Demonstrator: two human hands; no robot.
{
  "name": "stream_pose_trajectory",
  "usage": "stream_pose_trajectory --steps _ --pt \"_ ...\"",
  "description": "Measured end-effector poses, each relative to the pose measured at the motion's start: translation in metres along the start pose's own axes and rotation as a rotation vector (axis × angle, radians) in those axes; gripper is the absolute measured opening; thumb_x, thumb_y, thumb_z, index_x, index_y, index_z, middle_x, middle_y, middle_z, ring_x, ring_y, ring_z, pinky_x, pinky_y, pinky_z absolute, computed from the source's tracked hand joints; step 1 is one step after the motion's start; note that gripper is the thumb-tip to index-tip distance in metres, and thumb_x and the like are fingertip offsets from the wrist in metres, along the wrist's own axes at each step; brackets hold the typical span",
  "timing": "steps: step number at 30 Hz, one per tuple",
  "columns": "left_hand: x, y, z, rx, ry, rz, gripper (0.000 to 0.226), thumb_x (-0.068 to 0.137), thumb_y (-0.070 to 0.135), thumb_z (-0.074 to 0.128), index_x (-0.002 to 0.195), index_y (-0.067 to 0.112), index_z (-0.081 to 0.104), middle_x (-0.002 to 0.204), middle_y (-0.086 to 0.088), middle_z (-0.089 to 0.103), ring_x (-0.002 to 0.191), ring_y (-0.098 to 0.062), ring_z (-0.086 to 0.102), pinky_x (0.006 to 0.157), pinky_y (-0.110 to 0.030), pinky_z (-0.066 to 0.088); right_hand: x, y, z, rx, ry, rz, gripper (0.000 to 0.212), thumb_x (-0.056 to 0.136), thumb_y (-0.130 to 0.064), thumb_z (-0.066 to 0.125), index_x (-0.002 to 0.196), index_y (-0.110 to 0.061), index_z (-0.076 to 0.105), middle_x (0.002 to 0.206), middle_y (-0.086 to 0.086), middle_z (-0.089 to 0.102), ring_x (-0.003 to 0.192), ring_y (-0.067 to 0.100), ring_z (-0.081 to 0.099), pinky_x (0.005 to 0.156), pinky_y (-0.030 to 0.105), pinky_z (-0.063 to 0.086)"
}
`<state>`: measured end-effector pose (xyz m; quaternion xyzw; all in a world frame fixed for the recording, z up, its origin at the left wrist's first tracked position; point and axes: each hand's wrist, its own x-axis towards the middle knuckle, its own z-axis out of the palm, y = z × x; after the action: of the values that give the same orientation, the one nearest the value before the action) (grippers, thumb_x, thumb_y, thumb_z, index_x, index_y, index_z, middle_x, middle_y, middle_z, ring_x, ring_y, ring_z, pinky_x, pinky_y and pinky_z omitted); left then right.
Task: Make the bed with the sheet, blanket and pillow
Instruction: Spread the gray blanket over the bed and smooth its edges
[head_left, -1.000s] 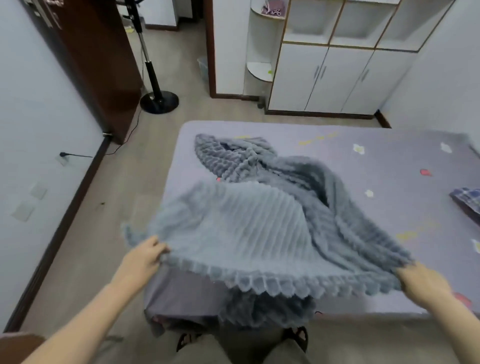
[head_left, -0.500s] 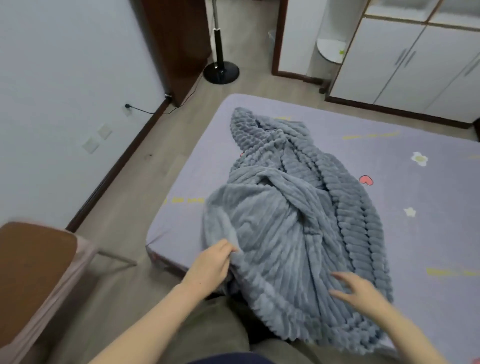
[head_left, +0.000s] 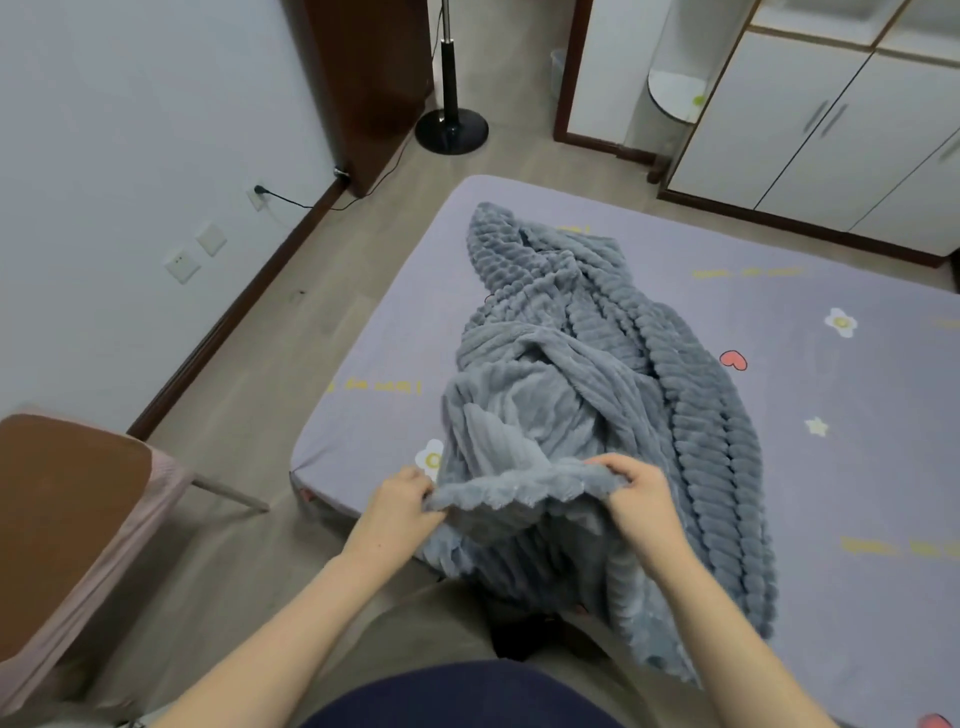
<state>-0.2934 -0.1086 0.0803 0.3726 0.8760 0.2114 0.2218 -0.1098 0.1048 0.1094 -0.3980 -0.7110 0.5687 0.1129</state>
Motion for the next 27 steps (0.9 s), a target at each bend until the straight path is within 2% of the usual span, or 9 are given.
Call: stream_pose_trajectory --steps 3,7,12,15,18,20,23,25,27 --pt "0.011 -0.008 -0.007 -0.172 0.041 -0.109 0.009 0.084 0.013 0.065 0.076 0.015 0.062 0.073 0.0 0.058 0.072 -0.019 0.054 0.066 -0.033 0.04 0.008 -0.015 -0.02 0.0 -0.057 0.066 0.011 0.083 -0.016 0.069 0.073 -0.02 0.075 0.073 0.001 0.074 0.067 0.009 0.066 0.062 0.023 0.054" --pt "0.028 0.006 -0.037 -0.818 0.102 -0.28 0.023 0.086 0.004 0.066 0.066 0.014 0.059 0.056 0.005 0.061 0.056 -0.01 0.056 0.056 -0.025 0.044 0.016 -0.031 -0.045 -0.022 -0.261 0.304 0.017 0.083 -0.035 0.07 0.082 -0.02 0.075 0.085 0.008 0.076 0.076 0.02 0.073 0.069 0.029 0.057" --pt "0.046 0.048 -0.077 -1.291 -0.031 -0.202 0.015 0.089 0.021 0.065 0.093 0.011 0.075 0.094 -0.006 0.076 0.085 -0.019 0.074 0.063 -0.023 0.056 0.014 -0.054 -0.045 -0.064 -0.313 0.304 0.031 0.076 -0.063 0.067 0.085 -0.034 0.074 0.084 -0.009 0.076 0.078 0.01 0.073 0.072 0.028 0.055" --pt "0.056 0.076 -0.083 -1.296 -0.221 -0.178 0.021 0.095 0.023 0.055 0.098 0.01 0.071 0.094 -0.006 0.076 0.083 -0.018 0.073 0.064 -0.026 0.058 0.013 -0.069 -0.033 0.025 -0.299 0.174 0.025 0.078 -0.063 0.065 0.099 -0.049 0.068 0.105 -0.023 0.07 0.098 -0.002 0.066 0.086 0.023 0.049" --pt "0.064 0.099 -0.078 -1.221 -0.349 -0.114 0.032 0.097 0.03 0.05 0.104 0.005 0.068 0.099 -0.012 0.073 0.083 -0.02 0.07 0.068 -0.026 0.056 0.013 -0.079 -0.012 0.055 -0.319 0.044 0.064 0.074 -0.042 0.078 0.132 -0.046 0.049 0.137 -0.021 0.052 0.125 -0.001 0.049 0.104 0.026 0.04" --pt "0.064 0.113 -0.074 -1.155 -0.419 -0.071 0.048 0.094 0.04 0.049 0.109 -0.002 0.065 0.106 -0.019 0.07 0.091 -0.026 0.067 0.073 -0.03 0.055 0.012 -0.081 0.005 0.091 -0.402 0.045 0.076 0.071 -0.028 0.084 0.137 -0.035 0.047 0.134 -0.013 0.058 0.124 0.004 0.054 0.105 0.029 0.043" --pt "0.066 0.123 -0.065 -1.158 -0.505 0.08 0.06 0.084 0.061 0.05 0.119 0.013 0.063 0.112 -0.008 0.071 0.099 -0.017 0.067 0.083 -0.028 0.054 0.008 -0.083 0.016 0.049 -0.376 0.024 0.039 0.081 -0.018 0.075 0.118 -0.026 0.065 0.114 -0.007 0.071 0.109 0.008 0.065 0.094 0.029 0.053" --pt "0.073 0.117 -0.056 -1.179 -0.409 0.212 0.073 0.074 0.068 0.061 0.13 0.022 0.053 0.116 0.0 0.066 0.102 -0.011 0.063 0.087 -0.022 0.051 0.006 -0.085 0.005 0.107 -0.217 0.059 0.023 0.086 -0.014 0.067 0.106 -0.024 0.07 0.104 -0.005 0.075 0.099 0.01 0.069 0.086 0.028 0.057" --pt "0.086 0.098 -0.043 -0.916 -0.297 0.32 0.094 0.061 0.057 0.076 0.141 0.026 0.038 0.123 0.005 0.052 0.108 -0.009 0.052 0.094 -0.016 0.041 0.001 -0.087 -0.016 0.332 -0.079 0.134 0.021 0.087 -0.013 0.064 0.106 -0.018 0.07 0.1 0.003 0.076 0.093 0.017 0.072 0.072 0.028 0.059"
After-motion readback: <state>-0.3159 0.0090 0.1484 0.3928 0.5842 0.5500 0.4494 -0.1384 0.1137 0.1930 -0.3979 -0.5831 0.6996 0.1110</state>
